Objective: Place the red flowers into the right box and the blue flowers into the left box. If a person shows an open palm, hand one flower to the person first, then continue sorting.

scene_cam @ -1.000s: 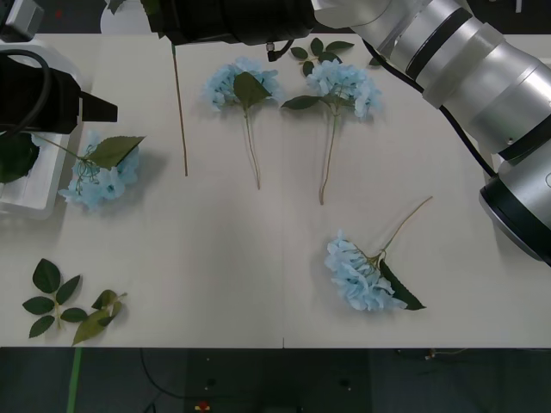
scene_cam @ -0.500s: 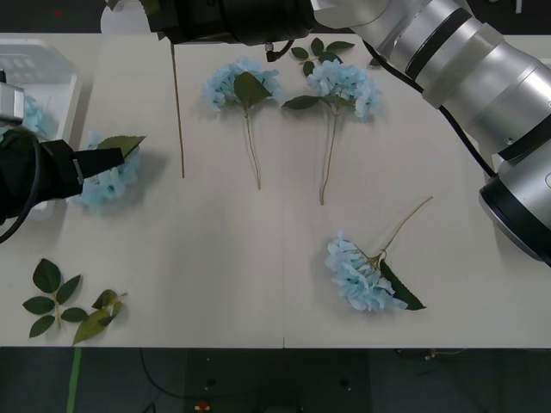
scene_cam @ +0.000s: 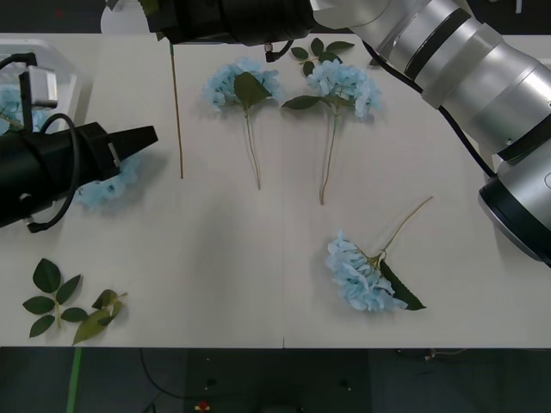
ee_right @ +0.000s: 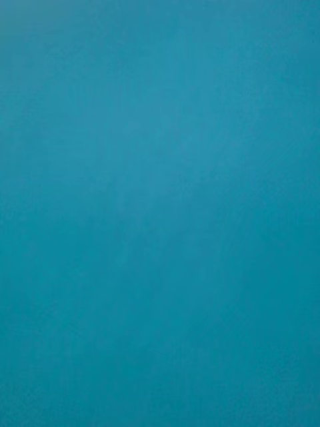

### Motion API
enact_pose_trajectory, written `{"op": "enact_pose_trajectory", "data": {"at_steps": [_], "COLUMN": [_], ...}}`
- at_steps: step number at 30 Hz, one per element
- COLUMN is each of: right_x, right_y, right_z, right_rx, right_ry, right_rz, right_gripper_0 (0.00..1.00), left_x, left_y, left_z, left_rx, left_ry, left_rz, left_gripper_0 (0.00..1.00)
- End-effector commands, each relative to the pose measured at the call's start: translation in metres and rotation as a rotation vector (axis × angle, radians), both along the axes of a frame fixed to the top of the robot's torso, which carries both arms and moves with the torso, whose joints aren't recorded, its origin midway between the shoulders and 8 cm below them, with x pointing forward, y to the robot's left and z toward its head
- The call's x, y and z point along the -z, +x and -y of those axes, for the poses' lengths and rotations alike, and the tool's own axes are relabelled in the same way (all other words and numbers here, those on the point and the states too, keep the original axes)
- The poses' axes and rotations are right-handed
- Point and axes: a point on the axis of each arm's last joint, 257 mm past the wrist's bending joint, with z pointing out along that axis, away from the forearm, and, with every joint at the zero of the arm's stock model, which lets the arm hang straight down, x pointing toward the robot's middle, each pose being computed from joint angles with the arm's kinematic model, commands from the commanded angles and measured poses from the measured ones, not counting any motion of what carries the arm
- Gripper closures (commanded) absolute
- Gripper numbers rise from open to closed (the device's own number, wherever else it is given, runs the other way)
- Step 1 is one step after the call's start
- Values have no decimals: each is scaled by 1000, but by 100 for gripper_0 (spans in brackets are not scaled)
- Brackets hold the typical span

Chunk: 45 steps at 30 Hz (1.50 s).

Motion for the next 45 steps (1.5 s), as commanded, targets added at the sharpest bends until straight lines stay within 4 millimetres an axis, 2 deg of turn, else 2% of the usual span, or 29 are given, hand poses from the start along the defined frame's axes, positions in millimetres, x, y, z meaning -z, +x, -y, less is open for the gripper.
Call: {"op": "enact_pose_trajectory", "data": {"at_steps": [1,4,8,19,21,23,25,42,43,45], "right_x": [-33,-32,-30,-27,-26,-27,-27,-25,-25,-25], "right_y": [-18,-17,-15,-8,-7,-6,-6,-4,-4,-3], "right_z": [-27,-26,-25,-20,-20,-20,-20,-18,-17,-17], "right_rx": [-40,-37,-29,-12,-10,-9,-9,-4,-3,1], "right_ry": [12,6,-2,-8,-8,-8,-8,-18,-18,-20], "right_rz": [42,50,55,49,48,48,48,60,60,59], "right_gripper_0": [100,100,100,100,100,100,100,100,95,37], "left_x": [-16,-13,-7,-4,-6,-8,-8,-9,-9,-8], "left_y": [31,51,65,68,69,69,70,71,71,72], "left_z": [54,73,92,99,100,102,100,100,100,99], "left_rx": [38,23,38,43,45,46,43,38,38,36], "left_ry": [-45,-78,-87,-88,-89,-89,-91,-77,-78,-77], "left_rz": [78,105,93,87,88,92,90,101,100,100], "left_gripper_0": [0,0,0,0,28,79,100,100,100,100]}}
